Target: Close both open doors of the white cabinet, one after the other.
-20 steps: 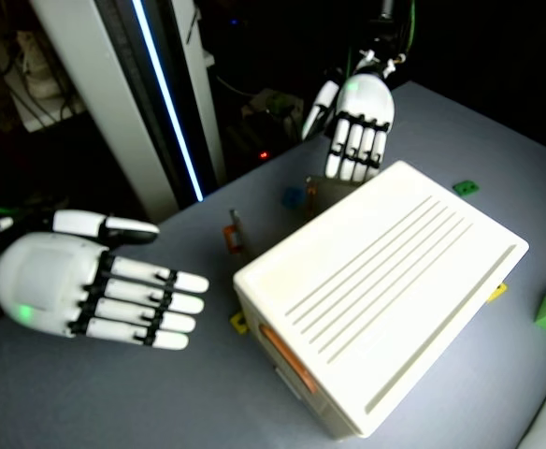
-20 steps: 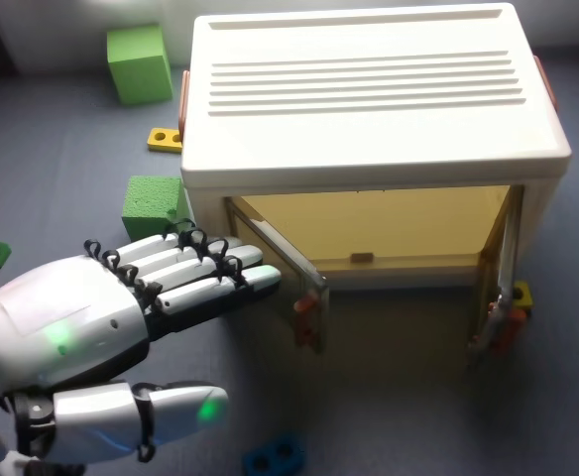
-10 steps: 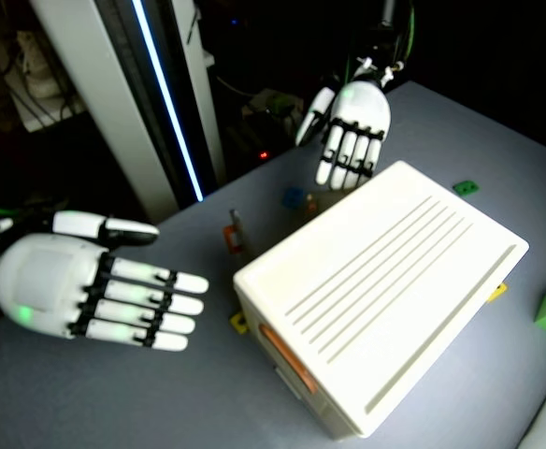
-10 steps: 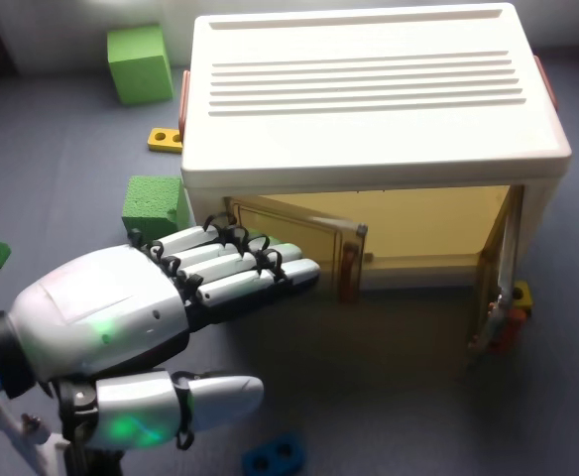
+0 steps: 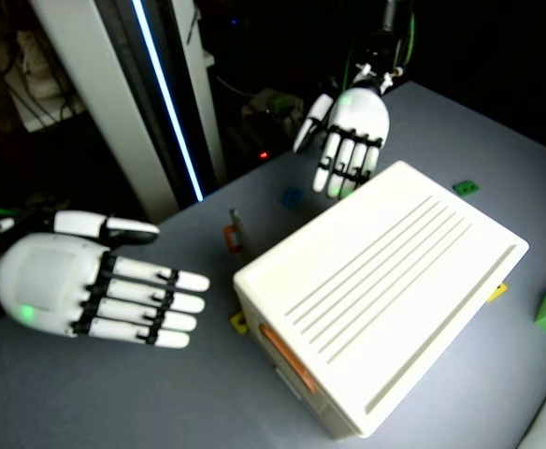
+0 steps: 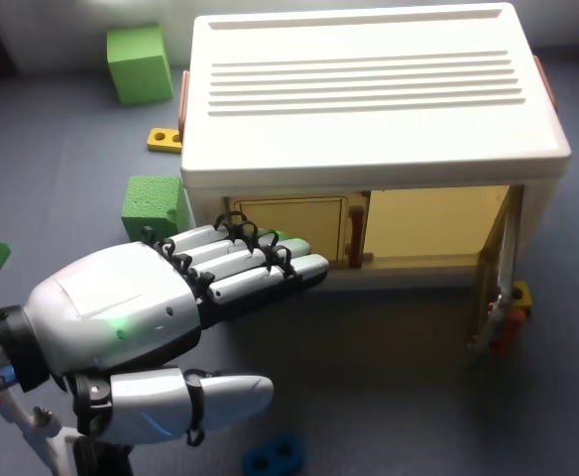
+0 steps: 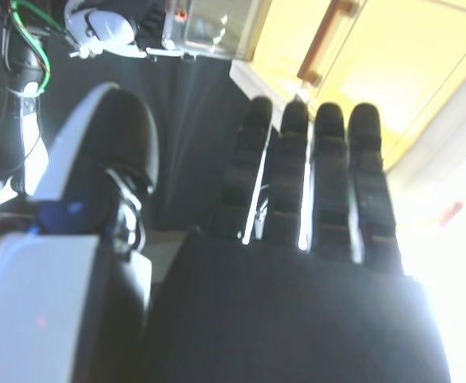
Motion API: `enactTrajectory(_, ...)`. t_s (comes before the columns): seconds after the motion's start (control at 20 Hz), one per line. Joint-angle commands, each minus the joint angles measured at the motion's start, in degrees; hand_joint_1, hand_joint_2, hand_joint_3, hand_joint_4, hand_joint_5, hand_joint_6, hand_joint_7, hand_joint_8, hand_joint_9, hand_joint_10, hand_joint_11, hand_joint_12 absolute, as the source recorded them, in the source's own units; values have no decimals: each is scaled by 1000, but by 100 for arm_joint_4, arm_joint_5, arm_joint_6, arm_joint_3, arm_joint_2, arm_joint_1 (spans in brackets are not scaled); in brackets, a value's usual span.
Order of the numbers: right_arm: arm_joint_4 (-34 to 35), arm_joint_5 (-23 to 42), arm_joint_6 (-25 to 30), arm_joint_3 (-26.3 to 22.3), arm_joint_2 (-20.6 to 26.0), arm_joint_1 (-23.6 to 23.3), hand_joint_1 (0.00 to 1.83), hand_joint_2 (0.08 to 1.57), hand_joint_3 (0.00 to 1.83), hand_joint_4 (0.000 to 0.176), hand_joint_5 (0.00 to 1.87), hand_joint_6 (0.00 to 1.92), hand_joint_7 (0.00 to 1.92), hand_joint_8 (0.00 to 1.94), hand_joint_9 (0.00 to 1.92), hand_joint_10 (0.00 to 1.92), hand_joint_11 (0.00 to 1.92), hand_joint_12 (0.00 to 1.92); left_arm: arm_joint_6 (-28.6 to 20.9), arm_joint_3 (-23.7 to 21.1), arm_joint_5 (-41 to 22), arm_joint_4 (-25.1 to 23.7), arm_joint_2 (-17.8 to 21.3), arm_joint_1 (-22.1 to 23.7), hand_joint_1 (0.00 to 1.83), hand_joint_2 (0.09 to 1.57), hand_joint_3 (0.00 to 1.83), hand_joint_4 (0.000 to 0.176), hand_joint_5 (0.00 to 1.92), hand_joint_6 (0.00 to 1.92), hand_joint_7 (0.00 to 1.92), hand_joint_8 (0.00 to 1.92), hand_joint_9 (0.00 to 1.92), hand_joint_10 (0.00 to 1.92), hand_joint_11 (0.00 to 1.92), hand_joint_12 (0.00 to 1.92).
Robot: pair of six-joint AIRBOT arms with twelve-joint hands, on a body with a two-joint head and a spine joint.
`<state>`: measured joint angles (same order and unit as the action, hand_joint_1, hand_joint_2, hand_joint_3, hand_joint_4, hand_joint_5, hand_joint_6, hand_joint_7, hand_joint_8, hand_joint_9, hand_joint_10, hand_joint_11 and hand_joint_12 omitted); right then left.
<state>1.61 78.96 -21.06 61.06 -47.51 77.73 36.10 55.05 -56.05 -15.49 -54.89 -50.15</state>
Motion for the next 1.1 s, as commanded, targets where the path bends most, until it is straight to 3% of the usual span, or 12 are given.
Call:
enactTrajectory(0.0, 97, 652, 64, 13, -2, -21, 18, 1439, 4, 0, 100, 2, 97, 6, 105, 7, 176, 10, -45, -29, -685, 66, -6, 49, 0, 1420, 1, 0, 55, 3, 52, 5, 84, 3, 0, 362)
enactTrajectory(0.05, 38, 644, 88, 11, 0, -21, 18, 1437, 2, 2, 96, 0, 94, 4, 102, 4, 176, 9, -46, -56, -697, 66, 24, 27, 0, 1427, 3, 0, 57, 2, 55, 3, 91, 4, 0, 353)
enactTrajectory(0.15, -147, 567, 156, 7, 32, -33, 68, 1465, 5, 21, 75, 1, 72, 2, 82, 2, 154, 1, -48, -141, -776, 154, 151, -145, 0, 1434, 3, 0, 74, 10, 80, 10, 104, 8, 0, 308)
enactTrajectory(0.25, -240, 535, 158, -12, 66, -60, 2, 1437, 0, 7, 76, 3, 55, 0, 67, 0, 131, 0, -34, -209, -854, 284, 251, -309, 0, 1427, 0, 0, 86, 10, 85, 5, 81, 0, 0, 268)
enactTrajectory(0.4, -422, 512, 158, -41, 91, -166, 0, 1468, 7, 1, 43, 0, 16, 0, 14, 0, 62, 0, 223, -358, -1001, 775, 459, -689, 0, 1452, 1, 0, 155, 0, 126, 0, 131, 0, 0, 545)
enactTrajectory(0.45, -539, 448, 158, -50, 94, -240, 0, 1466, 5, 14, 20, 0, 29, 6, 15, 2, 52, 0, 333, -425, -1109, 976, 546, -855, 0, 1459, 2, 0, 157, 1, 137, 2, 148, 4, 0, 622)
enactTrajectory(0.55, -722, 330, 158, -55, 95, -385, 0, 1477, 7, 7, 1, 0, 6, 0, 0, 0, 42, 0, 518, -534, -1307, 1272, 690, -1047, 0, 1431, 0, 0, 102, 0, 110, 0, 146, 0, 0, 590)
enactTrajectory(0.85, -1173, 18, 157, -67, 86, -744, 0, 1484, 5, 23, 0, 0, 0, 0, 0, 0, 0, 0, 902, -761, -2162, 2209, 969, -1694, 0, 1440, 0, 0, 89, 0, 84, 3, 108, 6, 0, 455)
enactTrajectory(0.95, -1322, -116, 158, -72, 63, -873, 0, 1468, 0, 27, 0, 0, 0, 0, 0, 0, 0, 0, 975, -816, -2463, 2451, 1024, -1886, 0, 1417, 0, 0, 116, 4, 130, 8, 159, 12, 0, 673)
enactTrajectory(1.0, -1401, -193, 163, -72, 45, -933, 0, 1470, 0, 22, 0, 0, 0, 0, 0, 0, 0, 0, 1026, -844, -2616, 2576, 1041, -1978, 0, 1412, 0, 0, 112, 1, 153, 9, 172, 11, 0, 602)
enactTrajectory(1.05, -1500, -282, 168, -70, 21, -1011, 0, 1494, 9, 0, 0, 0, 0, 0, 0, 0, 0, 0, 1098, -884, -2831, 2741, 1059, -2092, 0, 1392, 0, 0, 67, 0, 100, 0, 121, 0, 0, 545)
